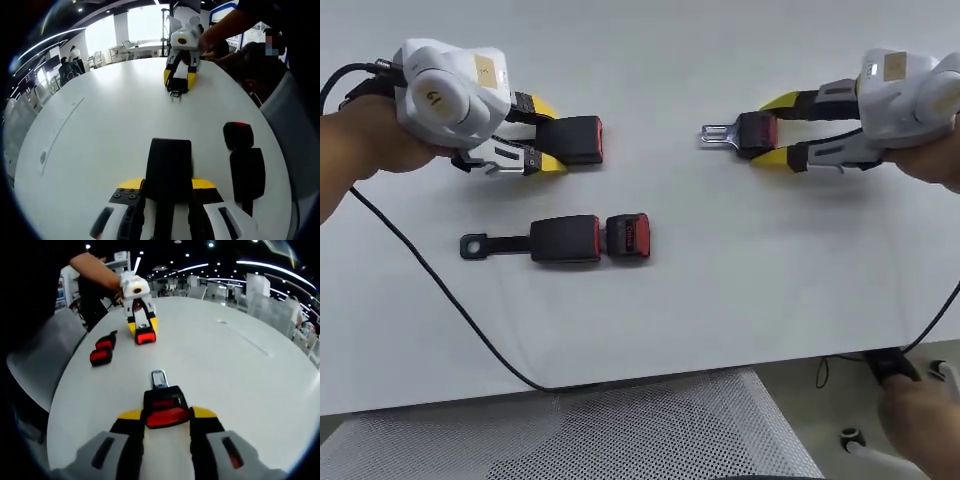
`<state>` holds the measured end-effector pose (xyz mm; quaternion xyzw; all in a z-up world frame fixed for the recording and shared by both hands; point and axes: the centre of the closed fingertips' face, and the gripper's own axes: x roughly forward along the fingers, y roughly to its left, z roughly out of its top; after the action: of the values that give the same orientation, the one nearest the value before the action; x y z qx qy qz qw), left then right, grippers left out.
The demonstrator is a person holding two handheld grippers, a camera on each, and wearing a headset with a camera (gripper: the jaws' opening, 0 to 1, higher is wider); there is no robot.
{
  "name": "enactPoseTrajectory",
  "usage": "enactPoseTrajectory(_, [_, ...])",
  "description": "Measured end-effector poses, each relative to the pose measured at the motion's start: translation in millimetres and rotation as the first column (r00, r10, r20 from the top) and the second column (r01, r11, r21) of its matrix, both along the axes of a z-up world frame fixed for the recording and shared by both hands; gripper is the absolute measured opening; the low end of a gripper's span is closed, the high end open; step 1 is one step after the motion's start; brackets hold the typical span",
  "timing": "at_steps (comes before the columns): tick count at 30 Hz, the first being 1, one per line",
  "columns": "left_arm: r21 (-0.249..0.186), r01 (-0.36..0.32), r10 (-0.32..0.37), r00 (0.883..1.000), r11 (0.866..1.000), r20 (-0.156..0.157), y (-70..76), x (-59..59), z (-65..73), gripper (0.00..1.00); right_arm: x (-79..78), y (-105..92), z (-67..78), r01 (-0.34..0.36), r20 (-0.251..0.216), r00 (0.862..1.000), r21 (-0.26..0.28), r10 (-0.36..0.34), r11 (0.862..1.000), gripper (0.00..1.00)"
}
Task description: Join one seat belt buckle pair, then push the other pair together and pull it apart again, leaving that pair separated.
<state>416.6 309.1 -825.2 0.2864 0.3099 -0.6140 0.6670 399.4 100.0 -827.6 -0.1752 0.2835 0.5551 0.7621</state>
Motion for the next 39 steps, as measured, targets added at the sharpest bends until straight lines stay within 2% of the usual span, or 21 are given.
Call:
enactPoseTrajectory(7, [0.001, -0.001, 0.001, 1.0, 1.0, -0.001, 0.2, -0.2, 0.7, 0.34, 4.1, 24.3, 0.7, 0.002, 0.015, 1.0, 0.031, -0.002, 1.0, 0.35])
enactPoseTrajectory(20, [-0.002, -0.003, 0.003, 1.0, 1.0, -0.002, 0.1, -1.8, 1.2, 0.34, -1.3, 68.7, 2.4, -0.019, 0.023, 1.0, 0.07, 0.017, 0.997, 0.35])
enactPoseTrajectory(39, [-0.01, -0.001, 0.001, 1.0, 1.0, -0.004, -1.0, -2.0, 2.2, 0.34, 9.8, 112.7, 5.5, -0.065, 0.023, 0.998, 0.091, 0.063, 0.994, 0.35])
